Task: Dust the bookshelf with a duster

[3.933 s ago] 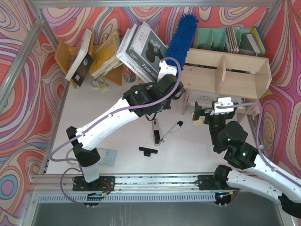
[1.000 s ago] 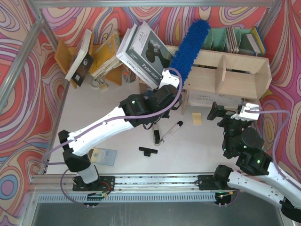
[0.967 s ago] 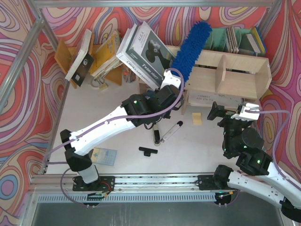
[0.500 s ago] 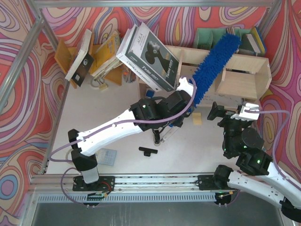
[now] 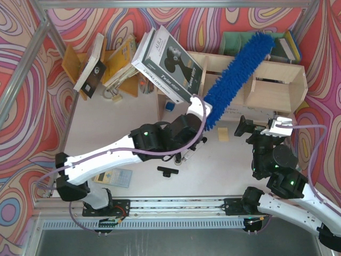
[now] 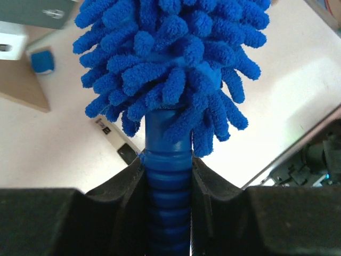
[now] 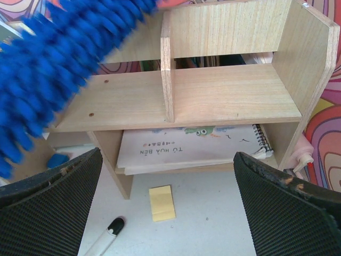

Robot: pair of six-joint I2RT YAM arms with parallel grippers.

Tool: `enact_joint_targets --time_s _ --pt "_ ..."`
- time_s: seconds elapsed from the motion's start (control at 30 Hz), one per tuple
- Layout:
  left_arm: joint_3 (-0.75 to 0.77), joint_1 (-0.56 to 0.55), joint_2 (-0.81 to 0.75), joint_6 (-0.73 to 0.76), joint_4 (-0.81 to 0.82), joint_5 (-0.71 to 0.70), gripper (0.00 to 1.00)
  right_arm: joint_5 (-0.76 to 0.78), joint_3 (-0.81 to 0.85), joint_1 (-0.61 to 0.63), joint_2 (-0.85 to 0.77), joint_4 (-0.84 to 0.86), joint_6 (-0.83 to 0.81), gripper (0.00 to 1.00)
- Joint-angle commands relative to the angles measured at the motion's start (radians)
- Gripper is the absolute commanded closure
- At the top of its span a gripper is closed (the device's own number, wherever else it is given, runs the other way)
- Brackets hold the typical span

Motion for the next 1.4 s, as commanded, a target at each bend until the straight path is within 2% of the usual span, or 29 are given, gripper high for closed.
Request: enact_joint_targets --time_s 0.0,0.13,0.33,0.63,1.37 --pt "-0.044 0.014 -0.104 0.01 0.146 -0.176 1.0 0.016 -0.003 0.0 0.003 0.029 -0.014 0.01" --pt "0.009 0.081 -0.088 -0.074 0.026 -0.183 1.0 0.016 -0.004 -0.001 0.004 0.031 -0.012 0.01" --pt "0.094 0.141 -0.016 -0.109 -0.094 -0.155 1.0 0.018 -0.004 0.0 0.003 0.03 -0.012 0.01" --pt "0.159 0.168 0.084 -0.108 -0.141 -0.024 1.0 0.015 -0.004 -0.001 -0.001 0.031 -0.012 0.01" --pt "0.207 0.011 0.169 0.034 -0.013 0.127 1.0 0.012 -0.008 0.0 -0.023 0.039 -0.012 0.01"
